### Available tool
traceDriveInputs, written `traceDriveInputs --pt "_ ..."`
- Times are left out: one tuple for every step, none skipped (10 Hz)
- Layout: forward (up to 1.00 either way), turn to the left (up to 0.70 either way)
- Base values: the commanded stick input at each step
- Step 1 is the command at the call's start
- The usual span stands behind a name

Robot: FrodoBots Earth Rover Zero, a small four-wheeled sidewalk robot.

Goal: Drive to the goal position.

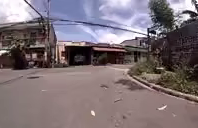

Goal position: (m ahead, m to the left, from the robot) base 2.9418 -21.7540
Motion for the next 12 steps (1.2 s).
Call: traceDriveInputs --pt "1.00 0.00" --pt "1.00 0.00" --pt "1.00 0.00" --pt "1.00 0.00" --pt "1.00 0.00" --pt "1.00 0.00" --pt "1.00 0.00" --pt "1.00 0.00" --pt "1.00 0.00" --pt "1.00 0.00" --pt "1.00 0.00" --pt "1.00 0.00"
